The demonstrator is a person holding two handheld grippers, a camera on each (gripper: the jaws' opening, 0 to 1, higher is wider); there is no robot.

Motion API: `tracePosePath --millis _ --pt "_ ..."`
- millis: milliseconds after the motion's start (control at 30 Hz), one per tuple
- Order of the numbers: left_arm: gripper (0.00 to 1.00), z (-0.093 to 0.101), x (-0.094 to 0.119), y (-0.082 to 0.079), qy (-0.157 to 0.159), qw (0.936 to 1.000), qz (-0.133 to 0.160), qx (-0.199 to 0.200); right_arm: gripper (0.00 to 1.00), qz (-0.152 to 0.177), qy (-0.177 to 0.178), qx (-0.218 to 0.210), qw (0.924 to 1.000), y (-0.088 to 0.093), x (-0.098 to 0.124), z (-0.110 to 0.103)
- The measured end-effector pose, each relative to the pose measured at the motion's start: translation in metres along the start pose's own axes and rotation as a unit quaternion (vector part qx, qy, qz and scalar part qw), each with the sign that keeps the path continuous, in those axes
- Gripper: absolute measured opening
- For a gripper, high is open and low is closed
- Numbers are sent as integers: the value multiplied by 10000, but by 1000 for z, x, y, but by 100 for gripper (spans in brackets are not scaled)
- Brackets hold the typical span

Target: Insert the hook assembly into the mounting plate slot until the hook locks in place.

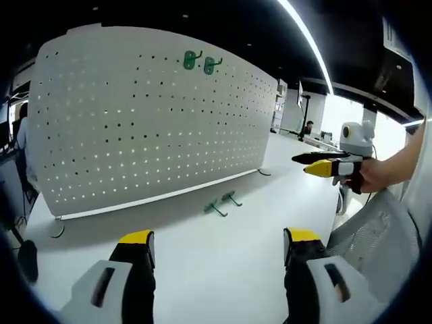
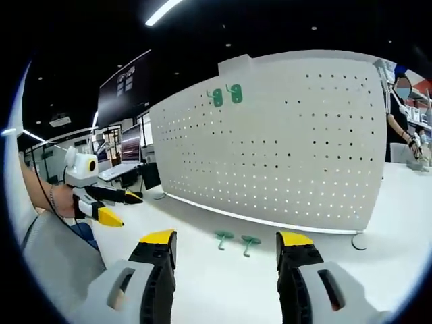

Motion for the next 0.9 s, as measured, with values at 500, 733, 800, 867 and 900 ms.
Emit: tracePosePath --millis 500,733,800,867,900 --pt "80 -3 0 -3 17 10000 -27 -12 58 -316 12 -71 9995 13 2 3" --pt "80 -8 -4 -9 68 9999 -93 -123 59 -416 16 -128 9990 18 2 4" --pt "80 -9 -6 -11 79 9998 -117 -172 59 -450 13 -127 9989 19 2 4" --pt "80 -11 -9 -15 98 9996 -123 -253 59 -470 -6 -162 9988 20 2 2" --pt "80 -12 -10 -18 118 9994 -124 -286 59 -487 -8 -157 9987 21 1 2"
Point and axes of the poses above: the point that each gripper's makers call its tool centre point, and the gripper's own axes: x roughly backward along the fingers, z roughly to its right, y roughly out of its underside, the point moved 2 cm from there along x, roughly backward along the fingers, and after that the axes turned 3 degrees about -z, right-handed, at the moved point
